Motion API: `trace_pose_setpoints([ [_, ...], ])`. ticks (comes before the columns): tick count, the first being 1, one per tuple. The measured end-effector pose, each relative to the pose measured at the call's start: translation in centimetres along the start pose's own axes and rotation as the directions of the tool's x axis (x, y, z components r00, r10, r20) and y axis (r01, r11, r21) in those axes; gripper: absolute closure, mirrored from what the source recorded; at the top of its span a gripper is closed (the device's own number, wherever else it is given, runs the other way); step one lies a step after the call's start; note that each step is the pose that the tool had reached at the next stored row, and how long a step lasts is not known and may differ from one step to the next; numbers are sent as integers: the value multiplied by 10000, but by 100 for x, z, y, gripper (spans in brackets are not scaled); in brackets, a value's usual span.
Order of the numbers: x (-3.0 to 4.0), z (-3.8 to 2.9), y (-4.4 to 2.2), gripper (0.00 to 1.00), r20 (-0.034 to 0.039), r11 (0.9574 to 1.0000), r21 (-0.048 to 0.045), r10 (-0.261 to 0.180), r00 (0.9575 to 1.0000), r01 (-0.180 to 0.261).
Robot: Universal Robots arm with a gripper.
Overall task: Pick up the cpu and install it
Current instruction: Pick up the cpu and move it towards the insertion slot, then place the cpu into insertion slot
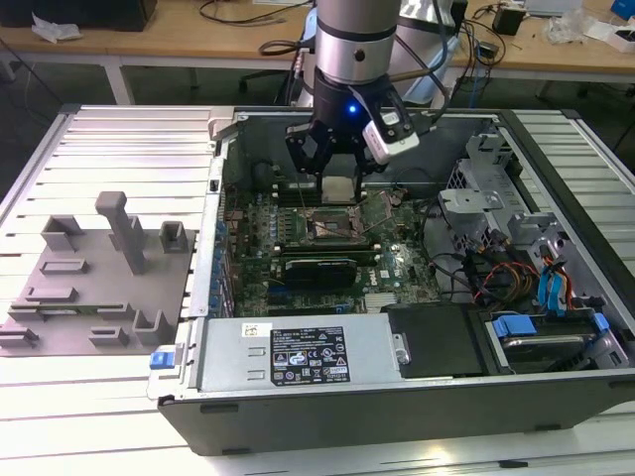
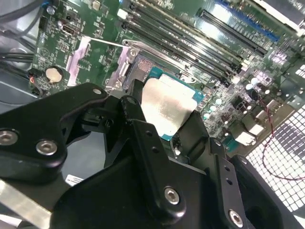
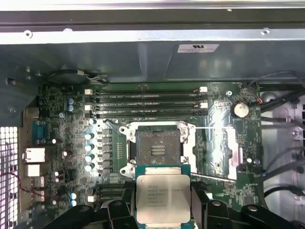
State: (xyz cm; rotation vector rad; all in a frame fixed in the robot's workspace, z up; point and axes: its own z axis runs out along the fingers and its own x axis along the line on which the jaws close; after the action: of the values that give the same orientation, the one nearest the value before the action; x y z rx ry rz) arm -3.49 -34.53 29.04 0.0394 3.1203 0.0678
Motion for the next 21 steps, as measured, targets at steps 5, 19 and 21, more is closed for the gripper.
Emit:
trace_pose_setpoints([
  [5,15,35,22,45,12,10000,0,-4,10000,4],
  [19,15,36,22,45,12,10000,-4,-3,10000,3],
  [21,15,36,22,45,19,9999,-2,154,9999,-154],
])
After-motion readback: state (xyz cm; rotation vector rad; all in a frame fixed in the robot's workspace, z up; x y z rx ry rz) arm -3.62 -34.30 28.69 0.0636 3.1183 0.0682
